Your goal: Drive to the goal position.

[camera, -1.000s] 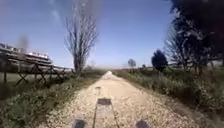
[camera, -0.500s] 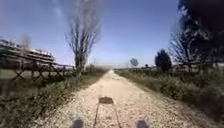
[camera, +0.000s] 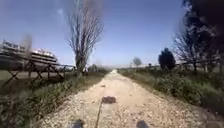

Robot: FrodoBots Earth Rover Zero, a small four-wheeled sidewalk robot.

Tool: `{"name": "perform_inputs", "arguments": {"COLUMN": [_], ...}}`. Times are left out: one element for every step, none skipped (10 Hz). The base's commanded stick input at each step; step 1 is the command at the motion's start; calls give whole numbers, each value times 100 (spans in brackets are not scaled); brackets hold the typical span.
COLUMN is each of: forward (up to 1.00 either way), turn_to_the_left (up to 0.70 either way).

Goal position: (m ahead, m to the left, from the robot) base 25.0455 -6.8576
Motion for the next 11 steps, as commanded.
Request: {"name": "perform_inputs", "arguments": {"forward": [70, 70, 70, 70, 70, 70, 70, 70, 70, 70, 70], "turn_to_the_left": [0, 0, 0, 0, 0, 0, 0, 0, 0, 0, 0]}}
